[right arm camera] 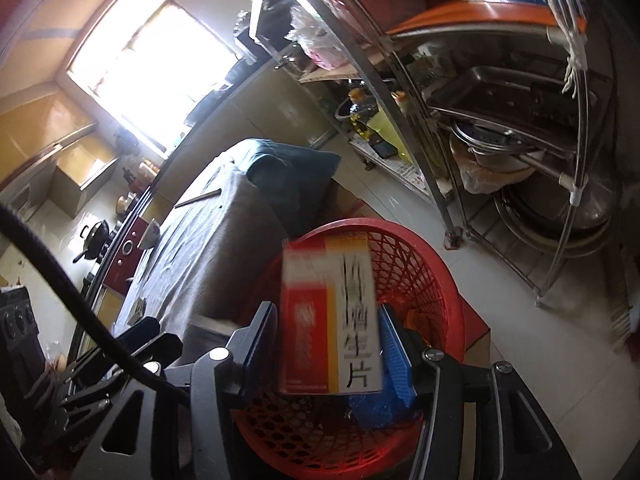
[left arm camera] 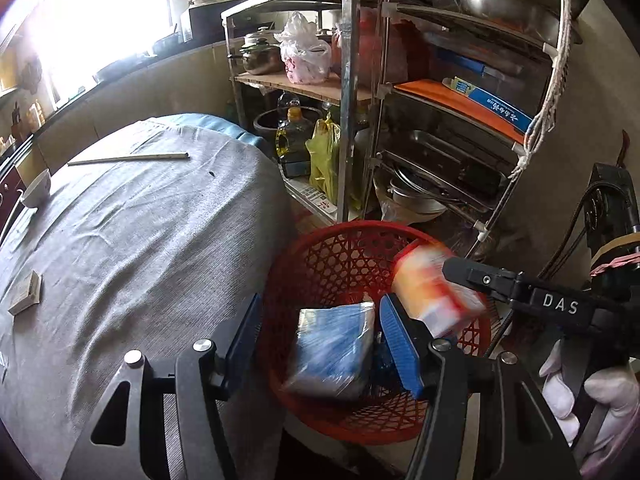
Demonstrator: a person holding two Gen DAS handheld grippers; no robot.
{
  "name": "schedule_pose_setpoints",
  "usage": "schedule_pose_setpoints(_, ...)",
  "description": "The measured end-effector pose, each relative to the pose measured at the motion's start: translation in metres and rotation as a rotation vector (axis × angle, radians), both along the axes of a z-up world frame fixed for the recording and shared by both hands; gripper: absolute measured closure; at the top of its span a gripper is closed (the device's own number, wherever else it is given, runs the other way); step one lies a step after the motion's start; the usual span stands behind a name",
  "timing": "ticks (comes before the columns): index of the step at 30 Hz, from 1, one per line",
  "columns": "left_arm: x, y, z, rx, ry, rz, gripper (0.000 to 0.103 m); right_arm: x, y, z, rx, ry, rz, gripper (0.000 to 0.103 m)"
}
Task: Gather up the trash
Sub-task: 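Open the right tool to drop the box into the basket while the left tool drops the packet, then move both tools back over the table toward the white box and clear plastic tray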
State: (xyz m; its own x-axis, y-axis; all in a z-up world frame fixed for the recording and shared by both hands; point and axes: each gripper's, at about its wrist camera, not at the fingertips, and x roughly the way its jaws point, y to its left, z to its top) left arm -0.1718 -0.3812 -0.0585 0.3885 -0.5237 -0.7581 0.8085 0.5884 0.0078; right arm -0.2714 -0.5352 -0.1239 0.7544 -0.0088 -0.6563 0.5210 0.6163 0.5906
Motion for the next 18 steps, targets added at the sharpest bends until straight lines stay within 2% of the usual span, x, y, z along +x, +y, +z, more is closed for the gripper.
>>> schedule_pose_setpoints(8,0.009,0.029,0.008,-0.027,-0.006,0.051,0.04,0.0,0.001,0.008,-0.012,-0.02,0.0,0.046)
schedule_pose_setpoints(18,0.012,0.103,0.025,-0.039,-0.087,0.179,0.037,0.023,0.033,0.028,-0.041,-0.041,0.091,0.046)
